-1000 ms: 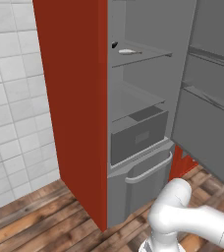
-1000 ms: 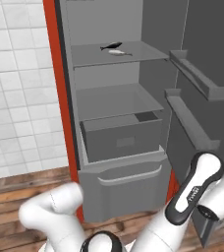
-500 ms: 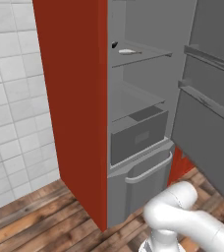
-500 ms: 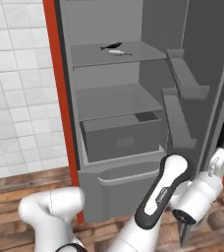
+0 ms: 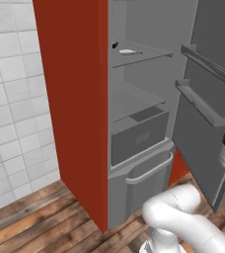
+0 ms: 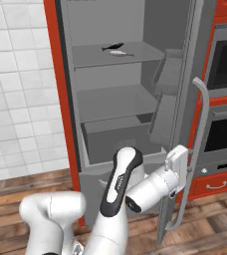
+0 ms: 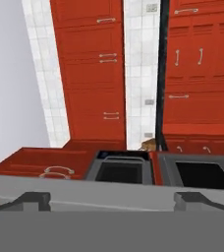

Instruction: Place the fish on the counter behind the older fish on the same shelf of the fridge to maintain FIFO order. Close the fridge door when finished.

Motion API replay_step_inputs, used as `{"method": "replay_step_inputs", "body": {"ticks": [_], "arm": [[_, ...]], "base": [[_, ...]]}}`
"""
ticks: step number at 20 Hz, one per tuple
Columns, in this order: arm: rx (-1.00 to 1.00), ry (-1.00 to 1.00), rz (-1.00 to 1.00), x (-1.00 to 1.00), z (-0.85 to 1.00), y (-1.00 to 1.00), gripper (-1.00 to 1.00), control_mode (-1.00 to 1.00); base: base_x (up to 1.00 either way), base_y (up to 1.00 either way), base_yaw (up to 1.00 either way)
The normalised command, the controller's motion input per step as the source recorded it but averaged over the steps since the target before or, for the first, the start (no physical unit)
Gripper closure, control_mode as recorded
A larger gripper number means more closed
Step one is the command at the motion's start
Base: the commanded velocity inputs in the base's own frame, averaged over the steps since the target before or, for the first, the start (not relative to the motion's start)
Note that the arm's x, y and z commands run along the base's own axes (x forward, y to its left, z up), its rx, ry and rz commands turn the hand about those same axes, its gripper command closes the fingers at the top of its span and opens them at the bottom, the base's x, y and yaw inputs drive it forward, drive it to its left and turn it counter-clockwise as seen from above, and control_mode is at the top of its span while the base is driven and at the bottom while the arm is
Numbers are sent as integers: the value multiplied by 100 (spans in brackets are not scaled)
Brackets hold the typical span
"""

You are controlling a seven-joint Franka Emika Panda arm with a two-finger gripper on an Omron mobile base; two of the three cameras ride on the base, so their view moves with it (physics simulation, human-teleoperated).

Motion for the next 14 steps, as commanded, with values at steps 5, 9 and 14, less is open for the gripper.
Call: {"method": "replay_step_inputs", "body": {"ticks": [5,9,14], "arm": [[-5,7,93,-11,-19,13,-100,-100],[-5,6,94,-9,-20,10,-100,-100],[-3,12,87,-4,-6,16,-100,-100]], "base": [[0,0,0],[0,0,0],[0,0,0]]}}
